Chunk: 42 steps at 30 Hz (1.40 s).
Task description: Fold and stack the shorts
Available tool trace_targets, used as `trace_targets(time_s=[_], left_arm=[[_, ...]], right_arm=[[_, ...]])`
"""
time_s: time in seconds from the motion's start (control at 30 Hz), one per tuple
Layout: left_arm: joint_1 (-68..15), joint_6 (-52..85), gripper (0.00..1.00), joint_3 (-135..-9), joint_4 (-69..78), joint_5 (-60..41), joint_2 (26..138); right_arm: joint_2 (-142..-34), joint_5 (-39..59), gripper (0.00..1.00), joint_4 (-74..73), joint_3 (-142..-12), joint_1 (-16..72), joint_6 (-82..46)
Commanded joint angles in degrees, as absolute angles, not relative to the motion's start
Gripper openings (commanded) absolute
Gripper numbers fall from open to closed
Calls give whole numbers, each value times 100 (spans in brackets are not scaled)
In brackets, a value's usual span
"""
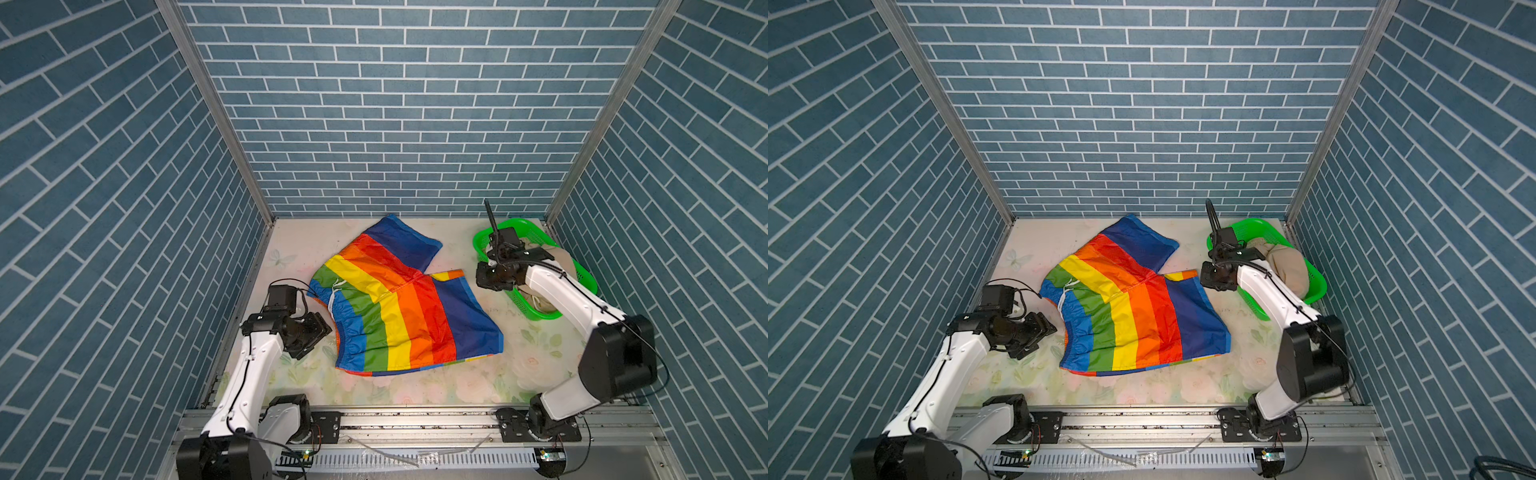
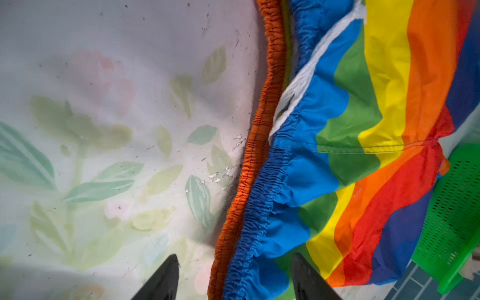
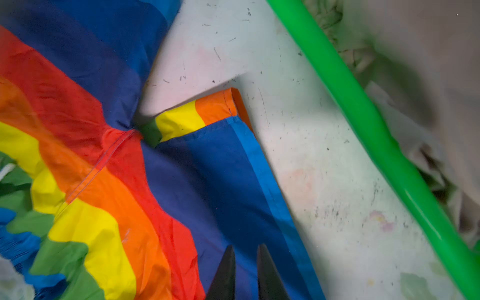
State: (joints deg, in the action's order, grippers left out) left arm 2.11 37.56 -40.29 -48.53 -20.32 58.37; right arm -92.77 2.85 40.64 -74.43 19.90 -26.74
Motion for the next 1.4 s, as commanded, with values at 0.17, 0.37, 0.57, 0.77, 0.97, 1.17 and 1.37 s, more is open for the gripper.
trace_targets(time_s=[0.17,0.37,0.57,0.77,0.97,1.17,1.37], left_arm=[[-237,4137,74,-3761,-3074,-1664,6736],[-275,4259,72,-3554,-2390,-1680,7256],[-325,4382,71,-3481,-1857,-1702,7643],[-339,4431,63,-3455,-1528,-1727,7960],[-334,4359,25,-3417,-1504,-1637,8205],[-334,4267,8,-3349,-1510,-1526,8412],[-316,4158,5,-3443,-1542,-1420,8604]], right_arm=[[-10843,-131,43,3981,-8799,2151,-2112],[-11607,68,47,3859,-9239,2206,-2031],[-12185,387,45,3806,-9652,2211,-2023],[-12482,418,1,3690,-9978,2206,-2013],[-12417,-229,0,3496,-10404,2204,-1883],[-12489,-1293,0,3409,-10804,2175,-1606],[-12817,-1111,28,3640,-11147,2193,-1594]])
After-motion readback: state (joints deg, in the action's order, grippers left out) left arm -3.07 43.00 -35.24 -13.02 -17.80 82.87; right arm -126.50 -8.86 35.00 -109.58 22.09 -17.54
